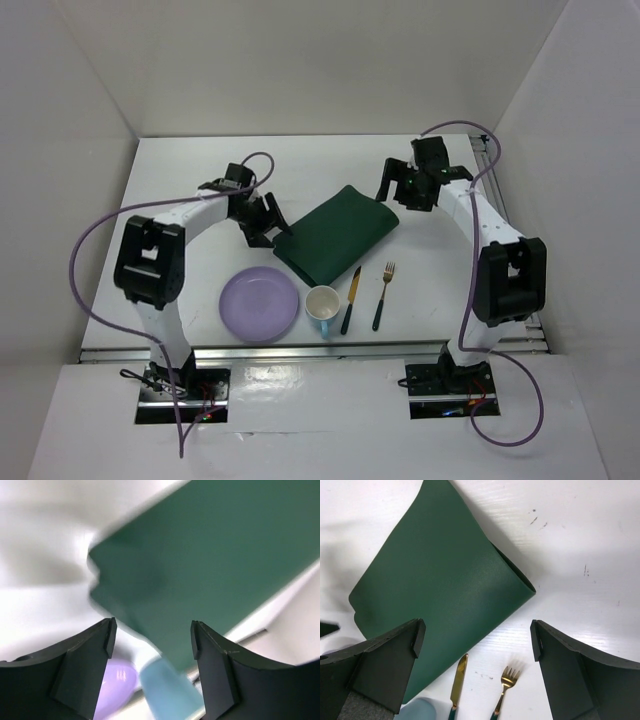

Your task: Set the dinner table for one person

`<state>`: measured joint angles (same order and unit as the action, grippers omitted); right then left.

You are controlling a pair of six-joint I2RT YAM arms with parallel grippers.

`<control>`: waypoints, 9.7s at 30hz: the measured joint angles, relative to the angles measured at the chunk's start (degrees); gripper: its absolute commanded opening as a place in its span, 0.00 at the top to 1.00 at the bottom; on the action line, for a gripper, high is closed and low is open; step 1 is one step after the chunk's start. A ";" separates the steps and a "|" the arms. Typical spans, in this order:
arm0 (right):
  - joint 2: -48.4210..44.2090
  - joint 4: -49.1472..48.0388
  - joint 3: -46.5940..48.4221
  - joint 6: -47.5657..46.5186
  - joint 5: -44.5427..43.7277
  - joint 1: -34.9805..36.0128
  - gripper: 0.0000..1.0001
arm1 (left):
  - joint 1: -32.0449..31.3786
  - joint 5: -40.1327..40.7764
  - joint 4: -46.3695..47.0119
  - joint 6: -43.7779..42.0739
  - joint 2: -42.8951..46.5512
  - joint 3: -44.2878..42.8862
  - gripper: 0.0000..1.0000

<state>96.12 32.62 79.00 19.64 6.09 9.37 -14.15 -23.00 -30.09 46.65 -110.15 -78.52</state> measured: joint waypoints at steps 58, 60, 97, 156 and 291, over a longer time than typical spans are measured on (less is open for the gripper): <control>-1.84 0.15 -1.79 -0.63 -0.87 -1.01 0.00 | -9.64 1.14 13.92 18.25 3.52 13.31 0.22; -1.84 0.17 -1.79 -0.63 -0.87 -1.01 0.00 | -9.64 1.46 14.10 18.21 3.52 13.31 0.24; -12.09 3.34 -2.89 -5.27 10.19 -0.98 0.00 | -9.68 10.38 0.55 -3.32 5.92 -30.99 1.00; -7.45 -15.72 -6.45 9.09 -41.24 23.98 1.00 | -3.52 8.11 -0.44 -2.80 4.09 -39.21 1.00; -1.88 -18.51 -20.11 -24.39 -37.97 27.98 0.07 | 0.70 17.79 4.76 6.62 8.96 3.78 0.21</control>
<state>94.24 14.11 58.89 -4.75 -31.88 37.34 -13.45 -5.21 -25.32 53.28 -101.19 -74.74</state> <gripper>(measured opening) 0.926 0.537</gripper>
